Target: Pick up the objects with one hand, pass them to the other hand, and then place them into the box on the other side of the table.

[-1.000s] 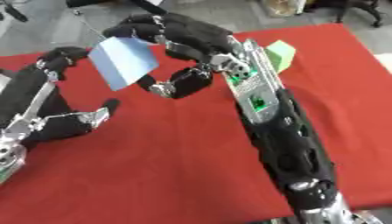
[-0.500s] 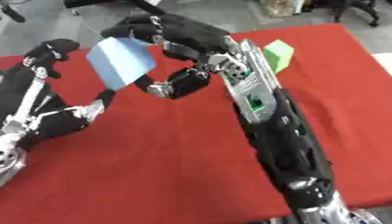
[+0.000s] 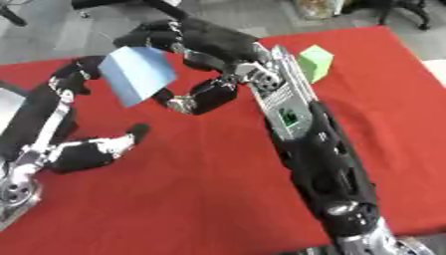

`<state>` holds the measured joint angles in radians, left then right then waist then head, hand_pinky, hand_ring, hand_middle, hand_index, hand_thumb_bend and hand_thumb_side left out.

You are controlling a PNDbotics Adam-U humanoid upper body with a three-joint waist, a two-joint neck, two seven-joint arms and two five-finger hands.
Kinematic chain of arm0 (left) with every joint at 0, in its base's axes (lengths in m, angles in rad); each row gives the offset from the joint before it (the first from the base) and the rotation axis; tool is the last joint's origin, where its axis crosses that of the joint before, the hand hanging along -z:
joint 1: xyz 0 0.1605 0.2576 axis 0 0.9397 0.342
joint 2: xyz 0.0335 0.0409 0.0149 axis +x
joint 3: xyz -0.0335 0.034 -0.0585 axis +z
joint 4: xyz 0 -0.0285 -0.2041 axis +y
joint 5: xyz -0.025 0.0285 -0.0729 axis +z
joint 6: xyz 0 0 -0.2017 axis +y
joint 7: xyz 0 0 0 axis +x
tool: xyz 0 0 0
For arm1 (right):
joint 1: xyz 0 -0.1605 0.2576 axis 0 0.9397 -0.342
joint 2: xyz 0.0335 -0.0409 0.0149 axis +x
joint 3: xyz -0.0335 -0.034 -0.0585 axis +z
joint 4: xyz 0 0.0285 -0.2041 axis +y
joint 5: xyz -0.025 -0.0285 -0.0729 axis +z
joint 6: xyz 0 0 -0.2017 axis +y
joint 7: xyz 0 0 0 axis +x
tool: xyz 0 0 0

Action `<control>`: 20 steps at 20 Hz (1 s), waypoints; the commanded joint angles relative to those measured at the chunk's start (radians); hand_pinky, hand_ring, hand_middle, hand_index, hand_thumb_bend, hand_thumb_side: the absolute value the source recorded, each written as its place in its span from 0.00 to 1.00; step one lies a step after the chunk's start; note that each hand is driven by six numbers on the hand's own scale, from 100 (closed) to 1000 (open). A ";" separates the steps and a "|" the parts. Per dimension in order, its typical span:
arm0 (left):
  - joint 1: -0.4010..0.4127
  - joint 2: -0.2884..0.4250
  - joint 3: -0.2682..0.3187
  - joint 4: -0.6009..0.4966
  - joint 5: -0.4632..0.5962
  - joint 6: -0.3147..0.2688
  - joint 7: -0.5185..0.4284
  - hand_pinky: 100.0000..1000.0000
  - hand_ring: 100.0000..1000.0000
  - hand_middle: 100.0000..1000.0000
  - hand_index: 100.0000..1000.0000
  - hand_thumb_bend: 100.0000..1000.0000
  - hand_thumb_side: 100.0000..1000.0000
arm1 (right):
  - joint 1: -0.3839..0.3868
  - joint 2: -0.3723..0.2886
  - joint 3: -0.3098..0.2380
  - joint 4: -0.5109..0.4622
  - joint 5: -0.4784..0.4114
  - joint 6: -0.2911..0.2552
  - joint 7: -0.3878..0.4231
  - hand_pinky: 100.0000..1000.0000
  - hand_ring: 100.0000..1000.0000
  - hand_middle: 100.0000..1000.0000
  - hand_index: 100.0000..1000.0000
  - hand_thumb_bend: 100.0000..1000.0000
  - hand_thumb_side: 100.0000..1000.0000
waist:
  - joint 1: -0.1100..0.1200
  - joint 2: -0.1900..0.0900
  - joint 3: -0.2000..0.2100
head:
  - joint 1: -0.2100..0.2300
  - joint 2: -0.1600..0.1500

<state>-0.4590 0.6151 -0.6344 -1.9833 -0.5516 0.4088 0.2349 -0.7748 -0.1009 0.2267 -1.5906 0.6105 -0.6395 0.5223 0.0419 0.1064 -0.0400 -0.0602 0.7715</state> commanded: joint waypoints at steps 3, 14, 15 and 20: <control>-0.017 0.011 0.006 -0.017 -0.060 -0.080 -0.040 0.70 0.82 0.87 0.94 0.53 0.53 | -0.022 0.004 0.000 -0.011 -0.003 -0.006 0.011 0.75 0.65 0.29 0.26 0.00 0.00 | 0.009 0.006 0.001 | -0.003 -0.002; -0.041 0.002 0.023 -0.017 -0.123 -0.058 -0.004 0.70 0.81 0.86 0.93 0.53 0.44 | -0.021 0.005 0.001 -0.014 -0.005 -0.006 0.014 0.75 0.65 0.29 0.27 0.00 0.00 | 0.010 0.005 -0.001 | -0.005 -0.002; -0.042 0.002 0.025 -0.017 -0.128 -0.050 0.003 0.70 0.81 0.86 0.93 0.52 0.43 | -0.020 0.003 0.001 -0.015 -0.007 -0.006 0.014 0.75 0.64 0.29 0.27 0.00 0.00 | 0.010 0.005 -0.001 | -0.006 -0.002; -0.050 -0.004 0.032 -0.017 -0.149 -0.016 0.035 0.69 0.81 0.86 0.92 0.50 0.39 | -0.019 -0.001 0.001 -0.018 -0.012 -0.002 0.014 0.74 0.64 0.29 0.26 0.00 0.00 | 0.009 0.005 0.001 | -0.007 -0.002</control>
<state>-0.4868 0.6130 -0.6119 -1.9740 -0.6883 0.3899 0.2591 -0.7743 -0.1022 0.2237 -1.5932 0.6017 -0.6370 0.5272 0.0419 0.1064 -0.0406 -0.0651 0.7715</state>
